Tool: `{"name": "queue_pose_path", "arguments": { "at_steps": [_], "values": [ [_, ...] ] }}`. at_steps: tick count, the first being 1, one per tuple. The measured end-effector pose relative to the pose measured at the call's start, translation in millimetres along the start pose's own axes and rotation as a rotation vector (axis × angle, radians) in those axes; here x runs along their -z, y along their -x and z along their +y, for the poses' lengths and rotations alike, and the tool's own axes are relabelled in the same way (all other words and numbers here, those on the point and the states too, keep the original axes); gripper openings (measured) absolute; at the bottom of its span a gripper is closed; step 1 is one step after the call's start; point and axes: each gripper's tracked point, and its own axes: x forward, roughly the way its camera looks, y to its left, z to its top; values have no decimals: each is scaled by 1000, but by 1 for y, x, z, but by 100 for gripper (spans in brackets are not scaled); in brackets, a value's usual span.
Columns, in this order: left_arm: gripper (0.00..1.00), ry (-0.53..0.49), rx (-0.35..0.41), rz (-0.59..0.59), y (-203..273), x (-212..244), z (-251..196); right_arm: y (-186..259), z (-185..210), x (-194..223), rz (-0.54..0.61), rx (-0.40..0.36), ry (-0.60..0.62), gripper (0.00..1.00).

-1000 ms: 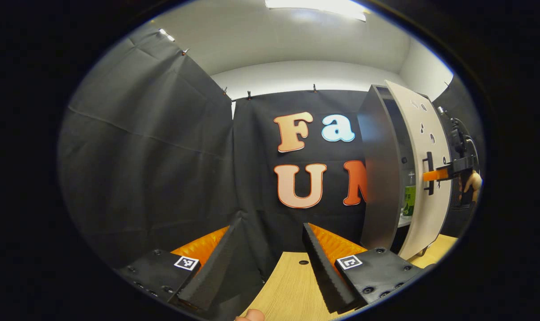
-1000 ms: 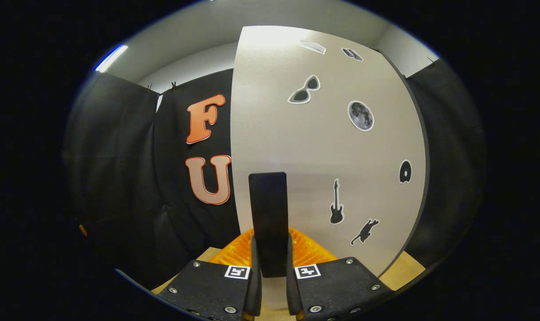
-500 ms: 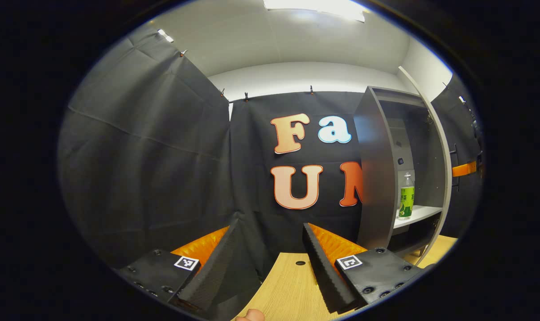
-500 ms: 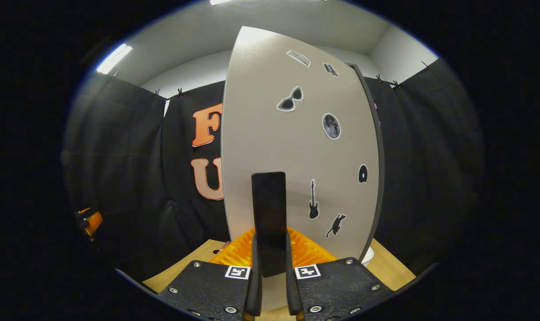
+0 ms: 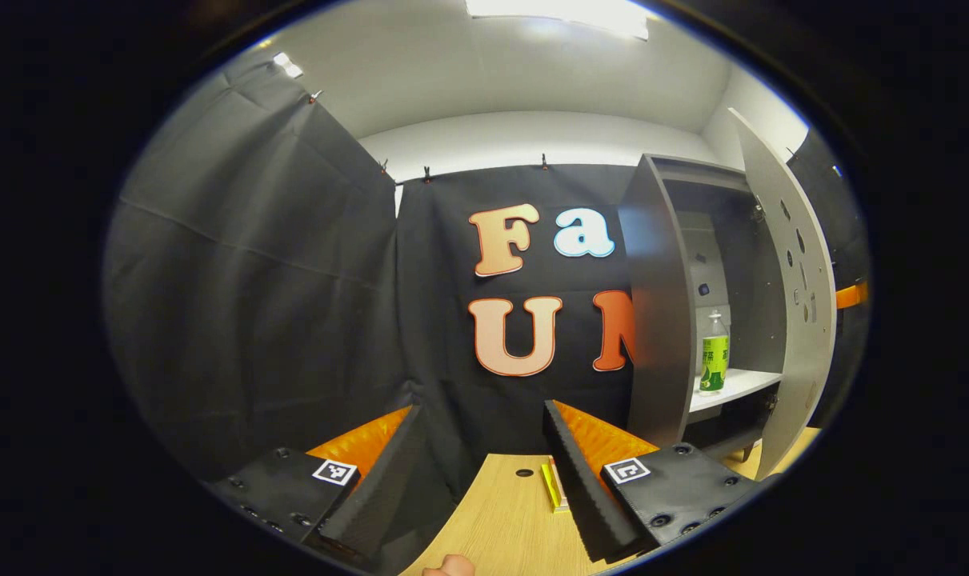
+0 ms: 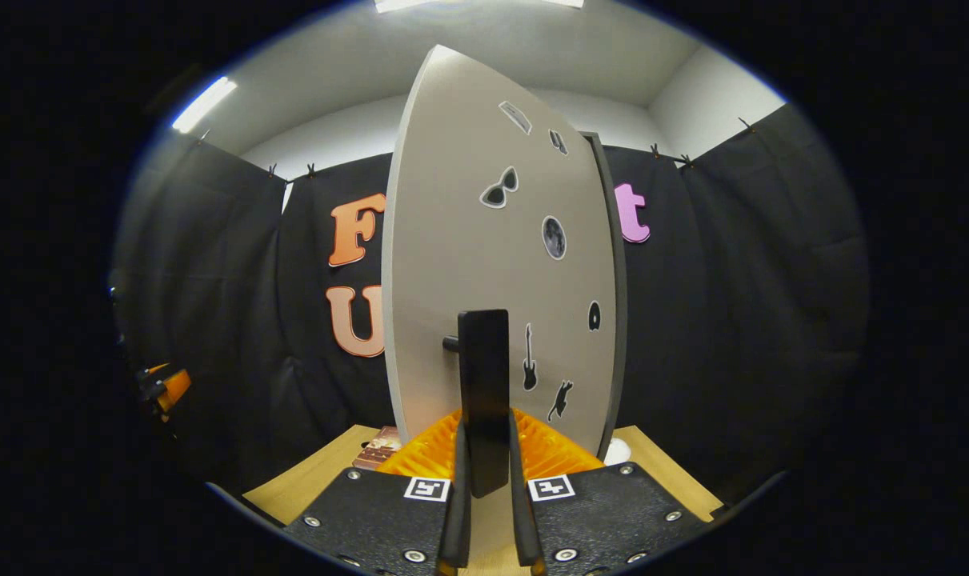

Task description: Open the cabinet door with the right hand, grasp the bottle in the cabinet with the left hand and place it on the coaster, then close the cabinet door with the right hand.

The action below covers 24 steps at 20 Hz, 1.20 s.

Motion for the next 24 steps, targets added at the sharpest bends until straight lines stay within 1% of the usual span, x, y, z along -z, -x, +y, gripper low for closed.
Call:
{"name": "queue_pose_path", "arguments": {
  "at_steps": [1,2,7,8,9,10,11,12,14,18,19,21,22,23,24],
  "values": [
    [100,-2,4,-1,1,0,-2,5,-7,1,0,11,7,22],
    [93,-3,4,-2,0,-1,-4,9,-16,-1,-3,31,16,22],
    [93,1,17,-7,5,-6,-10,34,-57,-3,-13,120,52,21],
    [100,1,21,-12,6,-10,-13,39,-63,-4,-16,134,51,21],
    [100,2,27,-15,7,-12,-17,44,-71,-4,-16,147,48,21],
    [93,2,33,-17,8,-12,-23,48,-81,-4,-16,160,40,21],
    [93,2,40,-18,8,-12,-29,51,-91,-4,-16,174,34,21],
    [96,1,46,-18,10,-12,-33,52,-99,-6,-18,190,35,21],
    [93,0,56,-18,10,-13,-38,56,-117,-7,-23,226,46,20],
    [93,4,64,-16,10,-14,-48,65,-149,-11,-37,297,68,20],
    [93,4,67,-15,11,-14,-50,71,-159,-14,-44,328,80,20],
    [95,5,75,-15,12,-15,-58,82,-180,-17,-47,367,86,19],
    [96,4,80,-14,12,-15,-62,88,-189,-16,-47,384,72,12],
    [93,1,85,-14,12,-16,-66,94,-198,-16,-52,401,65,18],
    [93,-3,89,-13,12,-15,-70,100,-208,-16,-60,419,63,10]
  ]
}}
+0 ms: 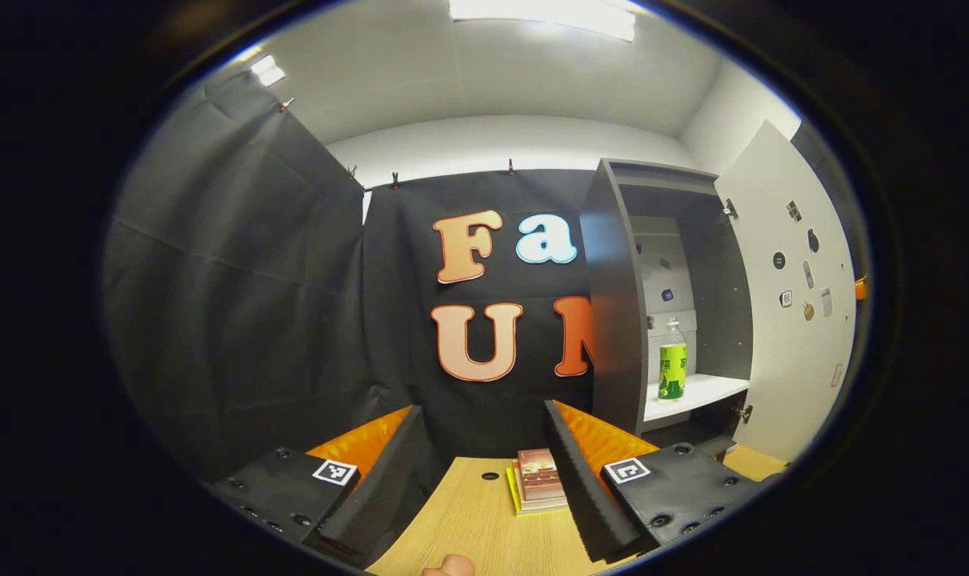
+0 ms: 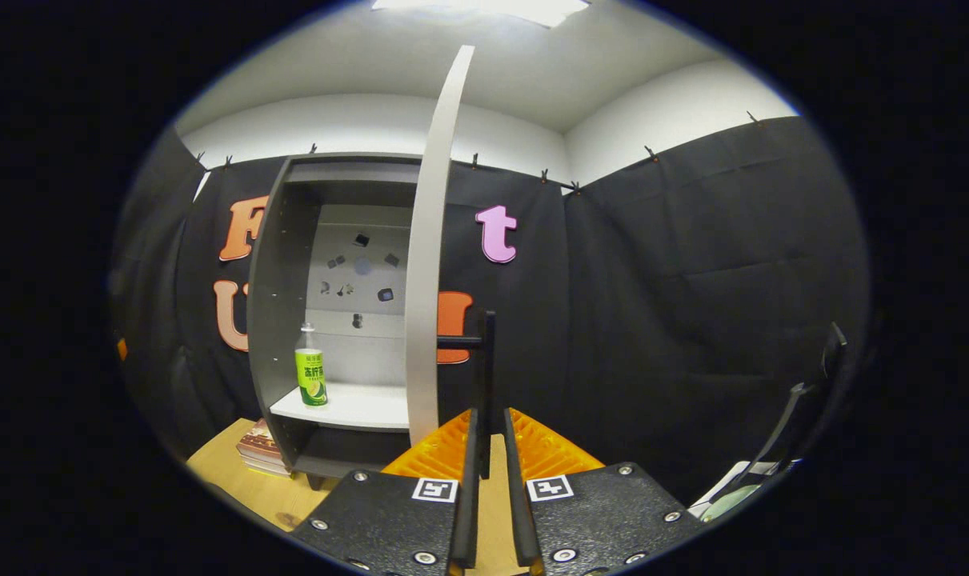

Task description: Open the cabinet door with the right hand, grasp the bottle in the cabinet with the left hand and place it on the coaster, then close the cabinet door with the right hand.

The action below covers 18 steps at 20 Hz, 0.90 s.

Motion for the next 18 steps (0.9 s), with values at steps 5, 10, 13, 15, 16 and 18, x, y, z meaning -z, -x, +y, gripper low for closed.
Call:
{"name": "queue_pose_path", "arguments": {
  "at_steps": [5,10,13,15,16,18],
  "values": [
    [96,-2,51,18,-8,10,-43,19,-35,9,3,40,-46,16],
    [93,1,135,19,-17,12,-114,39,-60,18,3,67,-31,32],
    [96,-11,181,0,-29,12,-168,44,-77,23,13,90,-35,65],
    [96,-15,218,-9,-39,14,-208,46,-92,27,17,115,-49,81],
    [93,-8,240,-6,-45,16,-228,47,-92,27,16,126,-57,88],
    [94,20,282,7,-59,21,-265,45,-101,30,22,140,-61,93]
  ]
}}
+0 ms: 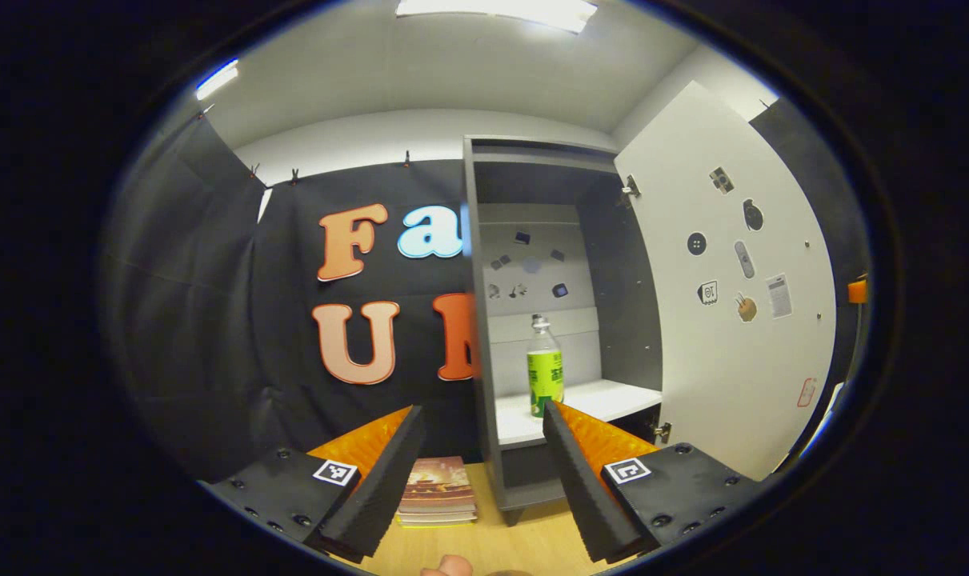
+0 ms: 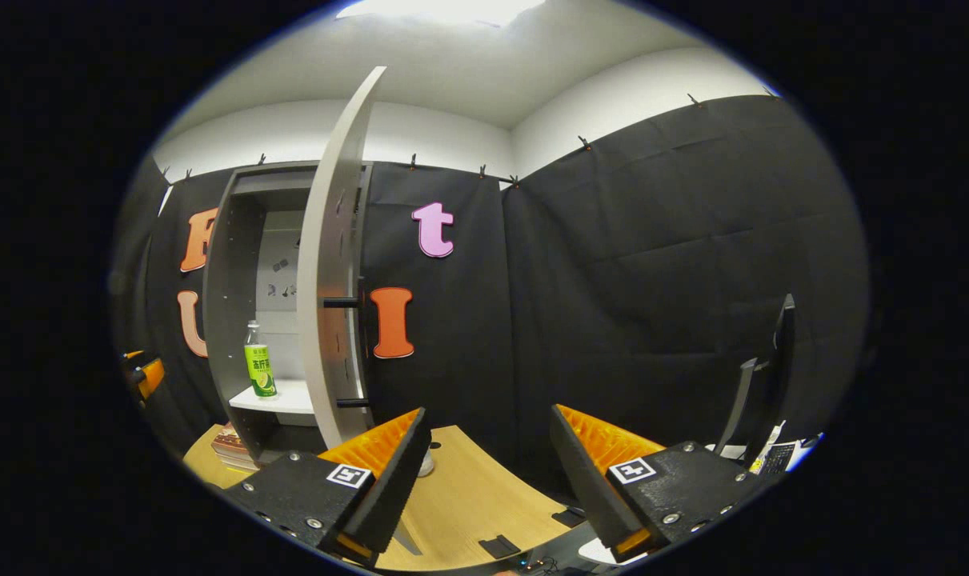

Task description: Open the cabinet door with the right hand, grasp the bottle in the cabinet with the left hand and place it on the coaster, then close the cabinet door with the right hand.

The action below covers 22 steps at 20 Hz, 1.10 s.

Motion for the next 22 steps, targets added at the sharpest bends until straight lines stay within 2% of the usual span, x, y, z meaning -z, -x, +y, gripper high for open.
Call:
{"name": "queue_pose_path", "arguments": {
  "at_steps": [1,2,4,5,6,8,9,11,12,17,22],
  "values": [
    [93,19,15,5,-12,3,-13,-1,-5,3,5,6,7,93],
    [96,35,25,10,-23,7,-25,-5,-11,7,10,14,14,93],
    [93,44,42,25,-49,14,-46,-9,-18,10,15,27,19,93],
    [96,45,42,33,-64,18,-53,-12,-20,10,18,31,18,93],
    [93,49,41,43,-79,24,-59,-14,-22,11,20,35,17,93],
    [100,60,48,64,-105,32,-68,-20,-28,13,19,47,24,93],
    [94,62,38,62,-118,30,-69,-22,-33,14,16,59,34,93],
    [100,70,20,56,-142,28,-69,-29,-43,14,11,84,50,93],
    [97,79,21,66,-155,28,-71,-31,-47,13,9,93,52,93],
    [97,51,-24,81,-212,31,-68,-51,-58,22,18,121,60,93],
    [97,31,-30,102,-250,45,-67,-68,-61,36,35,126,44,93]
  ]
}}
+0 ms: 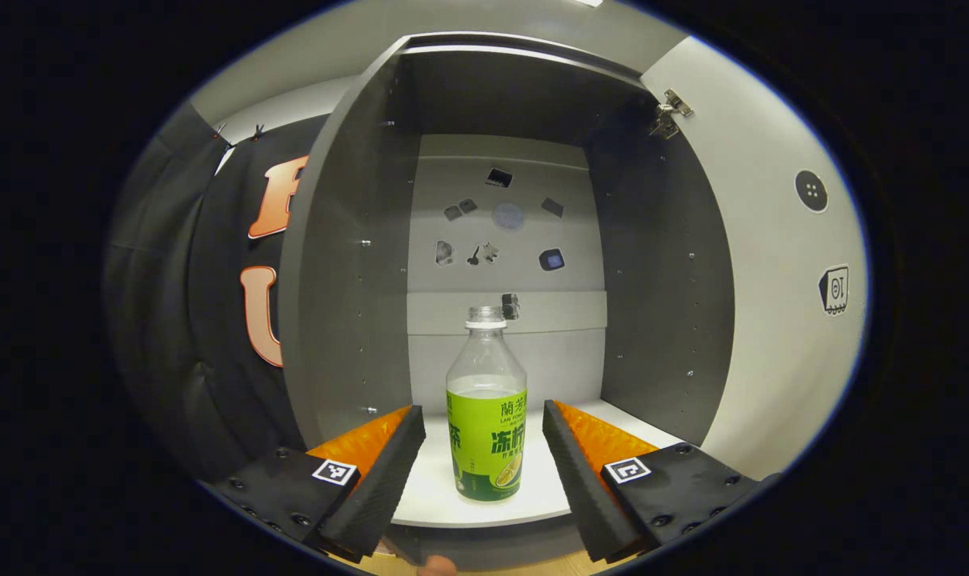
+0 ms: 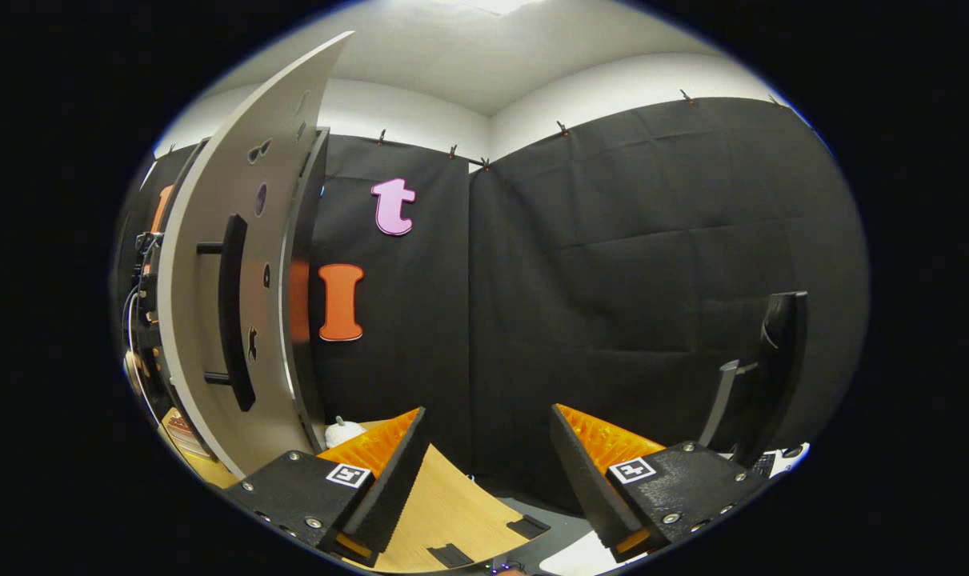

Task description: Open the cabinet door with the right hand, grasp the bottle in the cabinet with the left hand and place it on the coaster, then close the cabinet door with the right hand.

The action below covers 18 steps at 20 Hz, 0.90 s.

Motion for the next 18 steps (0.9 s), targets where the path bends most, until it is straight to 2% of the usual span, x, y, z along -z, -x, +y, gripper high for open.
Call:
{"name": "queue_pose_path", "arguments": {
  "at_steps": [6,7,8,9,11,14,18],
  "values": [
    [94,-8,8,38,-29,16,-4,-5,-2,1,-7,6,2,93],
    [100,1,3,48,-33,19,-3,-7,-2,1,-9,6,8,93],
    [94,9,-3,55,-35,22,-1,-6,-2,2,-9,8,15,93],
    [97,14,-6,62,-38,26,1,-7,0,1,-9,9,22,93],
    [94,32,4,80,-40,34,-1,-6,2,3,-7,6,28,93],
    [80,45,17,65,-36,32,-2,-5,5,2,-14,6,33,93],
    [80,53,53,41,-15,23,-4,1,9,0,-18,2,35,93]
  ]
}}
